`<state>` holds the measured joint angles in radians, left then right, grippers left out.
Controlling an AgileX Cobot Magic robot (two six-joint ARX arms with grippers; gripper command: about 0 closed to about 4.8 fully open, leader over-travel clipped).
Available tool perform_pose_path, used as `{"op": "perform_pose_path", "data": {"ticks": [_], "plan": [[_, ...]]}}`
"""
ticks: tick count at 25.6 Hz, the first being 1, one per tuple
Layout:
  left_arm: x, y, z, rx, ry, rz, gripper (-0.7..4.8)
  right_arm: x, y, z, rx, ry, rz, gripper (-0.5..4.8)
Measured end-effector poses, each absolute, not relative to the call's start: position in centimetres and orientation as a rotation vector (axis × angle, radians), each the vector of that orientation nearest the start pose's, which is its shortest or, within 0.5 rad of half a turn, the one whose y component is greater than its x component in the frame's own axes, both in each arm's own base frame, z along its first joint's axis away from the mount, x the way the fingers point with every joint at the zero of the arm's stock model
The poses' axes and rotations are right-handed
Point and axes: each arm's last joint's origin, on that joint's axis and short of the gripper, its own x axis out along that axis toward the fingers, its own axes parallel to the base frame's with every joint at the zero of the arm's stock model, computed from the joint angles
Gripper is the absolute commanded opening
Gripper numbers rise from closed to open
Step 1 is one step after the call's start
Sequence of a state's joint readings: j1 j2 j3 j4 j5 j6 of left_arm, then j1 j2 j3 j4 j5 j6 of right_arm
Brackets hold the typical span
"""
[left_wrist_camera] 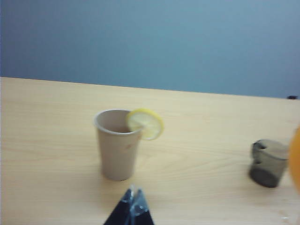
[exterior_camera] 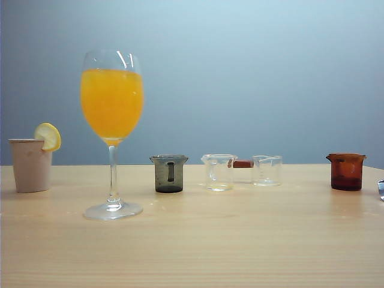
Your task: Pick up the third measuring cup from the left, pour the pineapple juice inside into the goblet, and finally put the measuring cup back in its original place.
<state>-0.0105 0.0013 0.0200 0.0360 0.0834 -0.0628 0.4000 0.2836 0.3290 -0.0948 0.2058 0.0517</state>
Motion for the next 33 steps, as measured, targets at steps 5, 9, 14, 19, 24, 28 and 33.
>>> {"op": "perform_pose_path", "data": {"ticks": [5, 9, 14, 19, 24, 28, 33], "plan": [[9.74, -0.26, 16.54, -0.038, -0.006, -0.066, -0.05, 9.86, 3.52, 24.37, 0.037, 0.052, 0.192, 0.0], [9.75, -0.08, 16.55, -0.038, -0.007, -0.002, -0.05, 9.86, 3.52, 24.37, 0.037, 0.052, 0.192, 0.0], [9.75, -0.05, 16.55, -0.038, -0.007, 0.009, -0.02, 9.86, 3.52, 24.37, 0.037, 0.052, 0.192, 0.0], [9.75, -0.05, 16.69, -0.038, -0.022, 0.008, -0.01, 9.86, 3.52, 24.37, 0.037, 0.052, 0.192, 0.0], [9.75, -0.05, 16.69, -0.038, -0.022, 0.008, -0.01, 9.86, 3.52, 24.37, 0.037, 0.052, 0.192, 0.0], [9.75, -0.05, 16.69, -0.038, -0.022, 0.008, -0.01, 9.86, 3.52, 24.37, 0.037, 0.052, 0.192, 0.0], [9.75, -0.05, 16.69, -0.038, -0.022, 0.008, -0.01, 9.86, 3.52, 24.37, 0.037, 0.052, 0.192, 0.0]]}}
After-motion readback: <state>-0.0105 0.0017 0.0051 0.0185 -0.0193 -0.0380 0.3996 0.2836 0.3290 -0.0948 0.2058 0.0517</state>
